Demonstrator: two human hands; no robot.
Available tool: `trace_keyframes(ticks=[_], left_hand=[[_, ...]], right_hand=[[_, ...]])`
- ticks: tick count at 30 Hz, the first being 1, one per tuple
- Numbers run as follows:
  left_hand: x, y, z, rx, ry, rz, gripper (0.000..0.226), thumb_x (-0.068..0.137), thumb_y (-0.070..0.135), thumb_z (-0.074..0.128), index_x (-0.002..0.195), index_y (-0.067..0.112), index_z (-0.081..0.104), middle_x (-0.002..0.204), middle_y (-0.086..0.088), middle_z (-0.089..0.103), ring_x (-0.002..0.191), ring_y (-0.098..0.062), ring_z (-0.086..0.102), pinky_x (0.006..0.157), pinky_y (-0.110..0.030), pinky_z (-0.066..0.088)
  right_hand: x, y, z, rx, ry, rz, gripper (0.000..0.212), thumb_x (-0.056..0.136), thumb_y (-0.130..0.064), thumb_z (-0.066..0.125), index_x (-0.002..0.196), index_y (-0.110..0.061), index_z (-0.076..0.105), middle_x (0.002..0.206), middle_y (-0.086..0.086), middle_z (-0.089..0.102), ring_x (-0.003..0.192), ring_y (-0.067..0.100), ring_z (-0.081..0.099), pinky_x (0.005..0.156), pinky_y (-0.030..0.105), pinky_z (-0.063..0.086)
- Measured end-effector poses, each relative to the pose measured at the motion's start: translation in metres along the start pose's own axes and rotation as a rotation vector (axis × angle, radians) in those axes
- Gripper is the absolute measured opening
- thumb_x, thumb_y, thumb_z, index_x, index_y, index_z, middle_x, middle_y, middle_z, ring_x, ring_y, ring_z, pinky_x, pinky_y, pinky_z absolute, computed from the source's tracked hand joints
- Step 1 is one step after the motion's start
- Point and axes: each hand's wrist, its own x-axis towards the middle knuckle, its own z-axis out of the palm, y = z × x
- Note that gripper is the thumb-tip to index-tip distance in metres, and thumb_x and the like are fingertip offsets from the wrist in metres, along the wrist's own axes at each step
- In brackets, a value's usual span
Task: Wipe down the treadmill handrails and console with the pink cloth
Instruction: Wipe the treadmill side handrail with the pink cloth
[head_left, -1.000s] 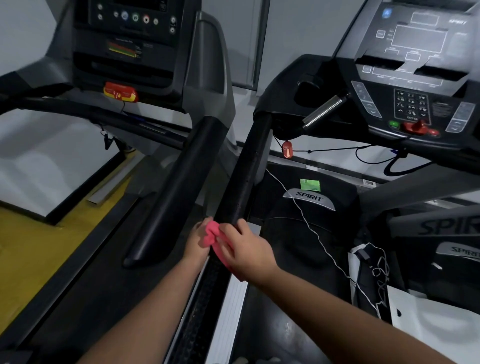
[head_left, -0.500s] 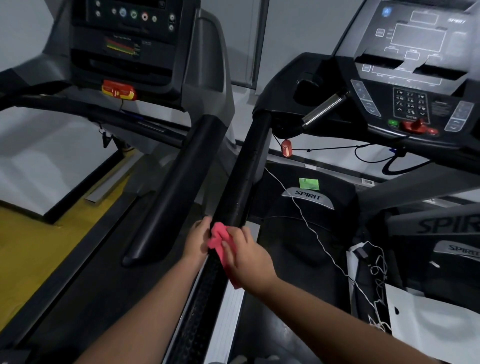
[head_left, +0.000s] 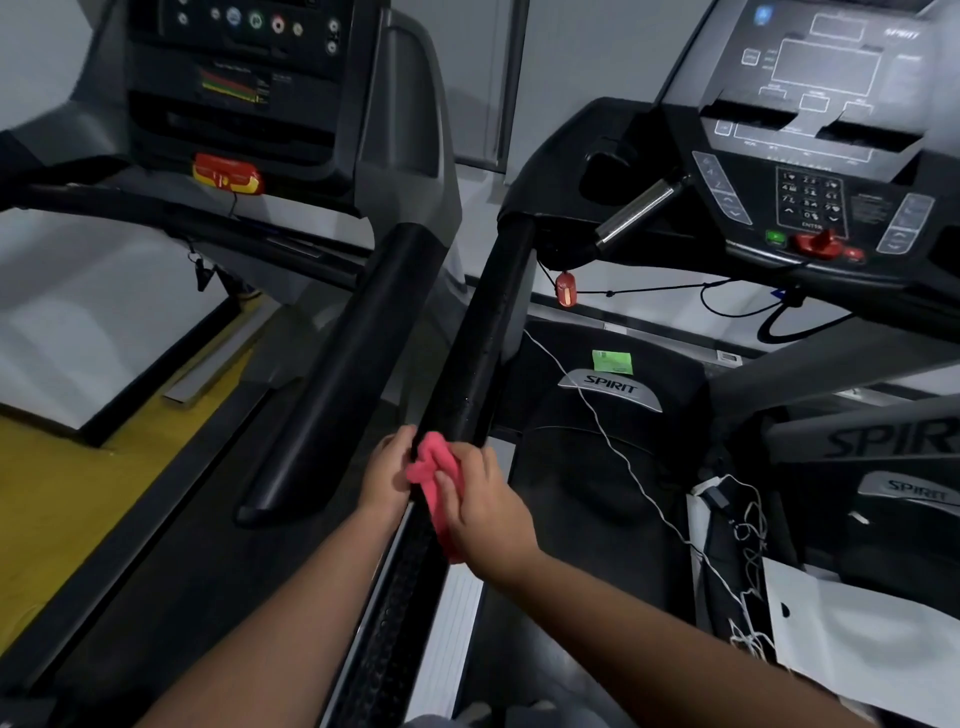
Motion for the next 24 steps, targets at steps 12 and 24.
trace_keyframes(ticks=[12, 24], left_hand=[[-0.002, 0.007, 0.001, 0.122, 0.064, -0.005, 0.03, 0.093, 0.023, 0.044, 0.087, 0.003, 0.066, 0.087, -0.017, 0.065, 0.086, -0.027, 0.061, 0.073, -0.037, 0.046], [-0.005, 0.01, 0.002, 0.16, 0.076, -0.007, 0.035, 0.091, 0.021, 0.043, 0.092, -0.006, 0.064, 0.082, -0.017, 0.062, 0.079, -0.024, 0.057, 0.064, -0.031, 0.041]], right_hand=[[0.007, 0.008, 0.027, 0.735, 0.025, 0.57, 0.021, 0.104, -0.023, 0.027, 0.118, -0.015, 0.041, 0.1, -0.001, 0.052, 0.095, 0.015, 0.049, 0.081, 0.024, 0.036], [0.004, -0.013, 0.026, 0.925, 0.084, 0.744, 0.019, 0.101, -0.02, 0.032, 0.104, -0.015, 0.05, 0.107, 0.011, 0.057, 0.096, 0.022, 0.055, 0.091, 0.039, 0.046]])
